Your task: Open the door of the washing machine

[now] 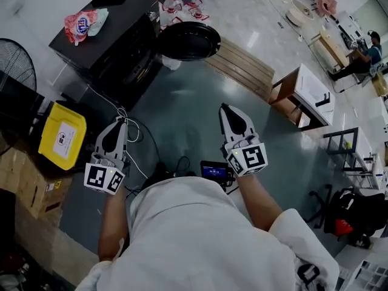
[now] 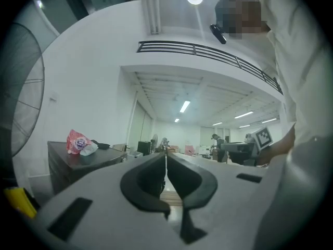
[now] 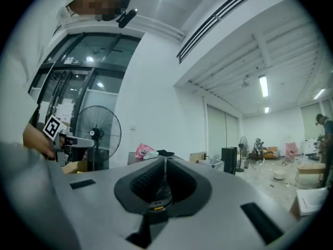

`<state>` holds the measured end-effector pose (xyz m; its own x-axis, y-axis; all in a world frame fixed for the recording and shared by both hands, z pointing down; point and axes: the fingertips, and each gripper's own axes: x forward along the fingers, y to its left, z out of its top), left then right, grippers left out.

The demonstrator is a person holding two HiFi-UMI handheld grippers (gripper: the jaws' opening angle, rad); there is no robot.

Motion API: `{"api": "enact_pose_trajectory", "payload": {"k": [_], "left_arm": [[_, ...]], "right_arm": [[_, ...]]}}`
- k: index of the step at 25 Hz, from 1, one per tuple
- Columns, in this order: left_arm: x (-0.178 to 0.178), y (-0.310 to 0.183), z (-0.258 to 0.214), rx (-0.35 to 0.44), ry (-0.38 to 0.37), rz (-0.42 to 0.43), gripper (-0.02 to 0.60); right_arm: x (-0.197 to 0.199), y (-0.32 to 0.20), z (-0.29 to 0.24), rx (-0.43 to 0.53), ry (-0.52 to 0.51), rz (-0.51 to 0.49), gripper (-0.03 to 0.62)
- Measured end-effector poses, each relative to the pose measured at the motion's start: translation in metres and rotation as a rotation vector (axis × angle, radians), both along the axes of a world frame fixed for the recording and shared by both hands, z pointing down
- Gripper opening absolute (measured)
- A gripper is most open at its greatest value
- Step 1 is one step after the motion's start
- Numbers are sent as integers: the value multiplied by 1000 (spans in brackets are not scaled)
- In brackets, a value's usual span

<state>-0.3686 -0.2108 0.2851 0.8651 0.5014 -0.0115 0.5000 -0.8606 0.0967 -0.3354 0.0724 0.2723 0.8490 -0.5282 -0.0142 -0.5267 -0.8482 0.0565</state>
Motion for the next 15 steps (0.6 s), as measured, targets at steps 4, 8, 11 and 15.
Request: {"api": "enact_pose_trajectory", "payload": {"k": [4, 8, 11, 15], "left_arm": [[-17, 35, 1, 1, -9, 10, 15], [-35, 84, 4, 3, -17, 42, 15], [-45, 107, 16, 4, -41, 42, 15], [-56, 115, 31, -26, -75, 19, 15]], "right_arm": [[-21, 30, -9, -3, 33, -15, 38], [-42, 76, 15, 18, -17, 14, 37], [-51, 99, 35, 43, -53, 50, 37], [-68, 106, 35, 72, -41, 24, 37]]}}
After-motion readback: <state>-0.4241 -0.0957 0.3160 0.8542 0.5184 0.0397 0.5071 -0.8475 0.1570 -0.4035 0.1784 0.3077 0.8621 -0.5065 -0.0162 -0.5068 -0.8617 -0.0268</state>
